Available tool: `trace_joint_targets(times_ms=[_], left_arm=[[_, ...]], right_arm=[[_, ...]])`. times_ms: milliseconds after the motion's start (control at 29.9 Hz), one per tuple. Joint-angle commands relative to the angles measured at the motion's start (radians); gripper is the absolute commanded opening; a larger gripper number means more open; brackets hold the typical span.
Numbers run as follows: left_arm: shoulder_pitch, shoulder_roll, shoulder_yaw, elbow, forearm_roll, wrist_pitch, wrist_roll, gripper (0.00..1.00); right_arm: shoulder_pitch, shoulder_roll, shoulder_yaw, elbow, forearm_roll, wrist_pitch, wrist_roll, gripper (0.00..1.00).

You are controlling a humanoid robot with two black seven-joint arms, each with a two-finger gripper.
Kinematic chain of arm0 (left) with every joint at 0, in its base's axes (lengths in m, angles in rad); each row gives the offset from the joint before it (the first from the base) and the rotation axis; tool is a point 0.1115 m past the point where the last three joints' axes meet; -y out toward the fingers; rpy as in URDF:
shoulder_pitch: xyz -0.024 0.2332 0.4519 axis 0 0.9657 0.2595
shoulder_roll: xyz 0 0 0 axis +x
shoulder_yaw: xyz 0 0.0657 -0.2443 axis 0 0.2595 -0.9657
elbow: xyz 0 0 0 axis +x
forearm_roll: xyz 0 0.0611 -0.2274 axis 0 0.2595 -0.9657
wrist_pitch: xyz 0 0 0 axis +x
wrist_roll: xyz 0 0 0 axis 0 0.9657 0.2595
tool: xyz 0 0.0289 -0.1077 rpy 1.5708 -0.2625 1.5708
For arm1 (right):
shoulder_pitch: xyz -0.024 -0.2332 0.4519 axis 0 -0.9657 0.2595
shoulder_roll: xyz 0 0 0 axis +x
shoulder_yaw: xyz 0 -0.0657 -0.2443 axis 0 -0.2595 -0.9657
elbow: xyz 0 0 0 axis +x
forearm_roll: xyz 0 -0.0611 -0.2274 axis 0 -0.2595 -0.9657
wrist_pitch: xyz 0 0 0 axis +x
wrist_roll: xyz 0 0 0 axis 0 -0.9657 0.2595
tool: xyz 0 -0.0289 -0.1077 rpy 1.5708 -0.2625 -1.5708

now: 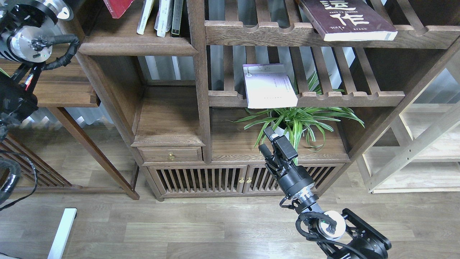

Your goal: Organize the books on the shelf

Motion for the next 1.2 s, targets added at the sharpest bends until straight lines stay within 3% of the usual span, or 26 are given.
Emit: trace_joint_targets(times_ms=[0, 201, 368, 502, 1170], left_arm=[[0.000, 0.000, 0.006, 0.004, 0.000, 0.002, -0.002, 0.09], [-0.006, 0.000, 0.014, 0.026, 0.000, 0.005, -0.005, 0.14], [-0.020, -0.002, 0.055, 0.058, 0.000, 0.012, -0.023, 0.28], [-0.035, -0.023, 0.068, 0.083, 0.000, 0.020, -0.042, 0.30], [-0.172, -0.080, 0.075, 0.118, -0.015, 0.037, -0.042, 0.31]], right_arm=[[0.000, 0.006, -0.003, -0.001, -0.002, 0.000, 0.000, 0.94], [0.000, 0.006, -0.020, 0.008, -0.008, 0.000, 0.001, 0.94], [0.000, 0.006, -0.020, 0.013, -0.008, 0.000, 0.001, 0.94], [0.000, 0.004, -0.020, 0.019, -0.008, 0.000, 0.000, 0.93], [-0.011, -0.003, -0.018, 0.033, -0.018, 0.000, 0.001, 0.93]])
